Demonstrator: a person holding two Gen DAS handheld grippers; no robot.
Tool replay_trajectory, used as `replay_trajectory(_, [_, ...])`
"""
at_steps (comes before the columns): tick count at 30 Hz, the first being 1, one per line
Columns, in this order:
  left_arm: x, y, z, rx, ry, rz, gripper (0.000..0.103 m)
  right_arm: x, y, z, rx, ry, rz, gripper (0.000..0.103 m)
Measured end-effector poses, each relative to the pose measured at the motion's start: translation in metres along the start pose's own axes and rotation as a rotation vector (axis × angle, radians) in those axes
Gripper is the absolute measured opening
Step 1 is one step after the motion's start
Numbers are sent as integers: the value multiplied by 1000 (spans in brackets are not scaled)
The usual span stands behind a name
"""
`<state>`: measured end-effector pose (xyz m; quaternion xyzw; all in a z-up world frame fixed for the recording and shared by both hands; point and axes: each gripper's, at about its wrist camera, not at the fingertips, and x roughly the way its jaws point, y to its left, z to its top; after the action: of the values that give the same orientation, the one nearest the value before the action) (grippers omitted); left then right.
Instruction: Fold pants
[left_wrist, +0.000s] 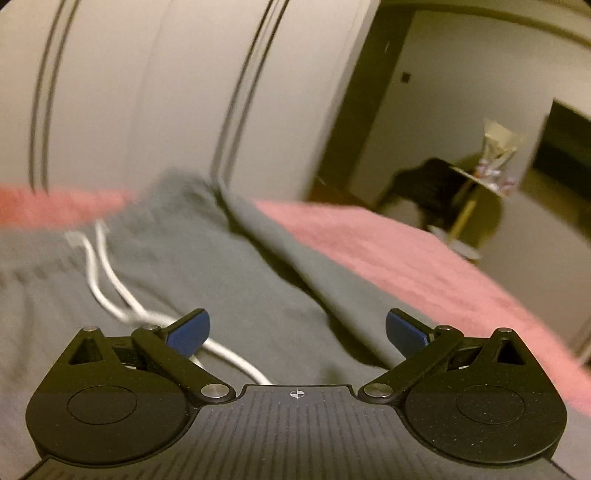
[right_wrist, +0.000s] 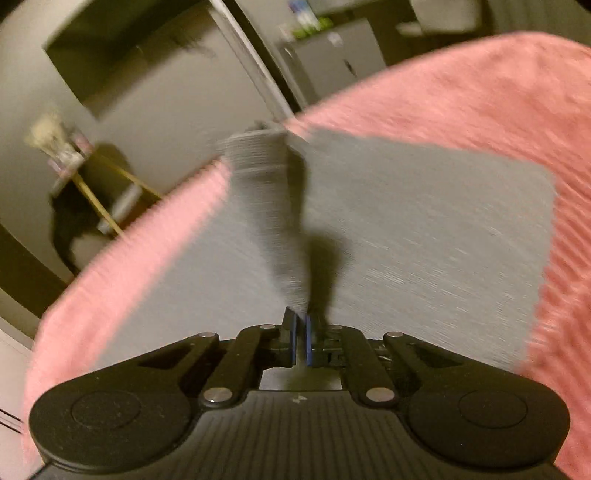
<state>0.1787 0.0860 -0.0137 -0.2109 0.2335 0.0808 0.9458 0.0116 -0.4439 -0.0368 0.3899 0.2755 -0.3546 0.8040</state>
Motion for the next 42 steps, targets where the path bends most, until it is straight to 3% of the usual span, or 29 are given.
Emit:
replay_trajectory(1, [3,5,2,-46,31,-37,103,-3,-13,1,27,-2,19,6])
replay_trajectory(3, [8,10,5,-97,74,-73,103,-5,-30,7,87,10,98,18])
replay_trajectory(5, [17,11,9,-126,113,-104,103,-4,-42,14,134,7,165,43])
replay_trajectory(6, [21,11,12,-135,131,-120,103,-1,-42,15,147,10,184,45])
replay_trajectory(9, [38,6,24,-179,207,-213,103,8,-48,18,210,7,238,45])
replay_trajectory(11, [58,6,31,-215,257,-233,103,17,-50,21,240,12,279,45])
replay_trajectory(14, [91,4,40,-234,307,-200,103,30,-51,29,248,18,304,37])
replay_trajectory(20, [127,14,53,-349,345,-182,101,39,-57,36,282,38,341,36])
replay_trajectory(22, [134,17,58,-371,356,-181,82,39,-62,38,306,46,351,36])
replay_trajectory(24, [142,23,58,-409,399,-214,73,43,-65,39,330,56,363,35])
replay_trajectory(25, [147,22,57,-434,433,-237,70,43,-65,39,331,60,365,31])
replay_trajectory(26, [154,26,55,-470,472,-260,68,44,-63,40,327,64,363,17])
replay_trajectory(27, [159,31,53,-513,506,-278,60,44,-62,42,321,70,361,10])
replay_trajectory(29, [163,41,50,-591,556,-293,36,44,-56,46,306,80,348,6])
replay_trajectory(30, [161,43,50,-598,565,-282,5,41,-53,49,294,76,353,6])
replay_trajectory(32, [145,45,56,-566,524,-268,7,31,-46,56,253,54,368,5])
replay_trajectory(36, [100,43,72,-542,405,-377,7,-1,-33,76,176,-14,411,5])
replay_trajectory(39, [40,43,78,-431,320,-429,7,-31,-36,89,122,-74,426,5])
replay_trajectory(42, [-26,54,61,-347,283,-445,7,-54,-49,96,67,-119,400,5])
